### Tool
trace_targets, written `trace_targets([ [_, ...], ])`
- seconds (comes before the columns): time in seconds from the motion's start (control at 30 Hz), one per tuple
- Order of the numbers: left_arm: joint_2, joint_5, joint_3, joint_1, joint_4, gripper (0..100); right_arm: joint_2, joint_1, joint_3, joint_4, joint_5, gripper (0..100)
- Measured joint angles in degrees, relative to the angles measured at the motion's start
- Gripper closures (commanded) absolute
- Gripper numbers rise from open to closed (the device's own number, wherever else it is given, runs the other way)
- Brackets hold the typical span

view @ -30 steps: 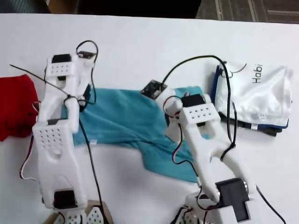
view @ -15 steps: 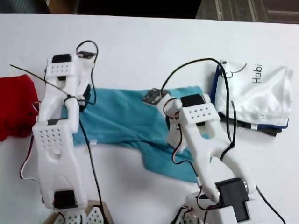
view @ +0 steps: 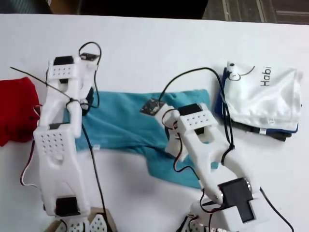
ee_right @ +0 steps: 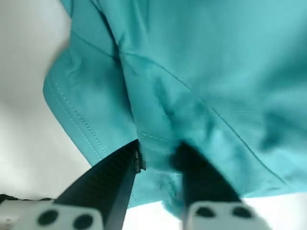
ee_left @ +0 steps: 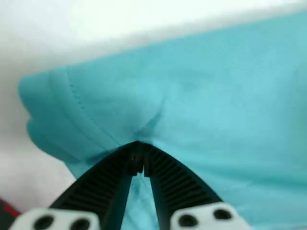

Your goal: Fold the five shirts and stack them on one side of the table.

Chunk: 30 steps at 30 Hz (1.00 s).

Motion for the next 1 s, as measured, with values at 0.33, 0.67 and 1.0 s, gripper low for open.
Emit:
trace_targets([
  [0.33, 0.2, 0.0, 0.0, 0.0, 0.0, 97, -11.4, -6.2, 0.6, 5.4, -1.5, 97.6],
  [0.67, 0.2, 0.0, 0.0, 0.0, 0.0, 97, -8.1, -13.4, 9.1, 1.2, -1.5, 90.1],
  [1.0, 0.2, 0.0, 0.0, 0.0, 0.0, 97, -5.4, -15.5, 9.6, 1.3, -1.5, 76.3],
])
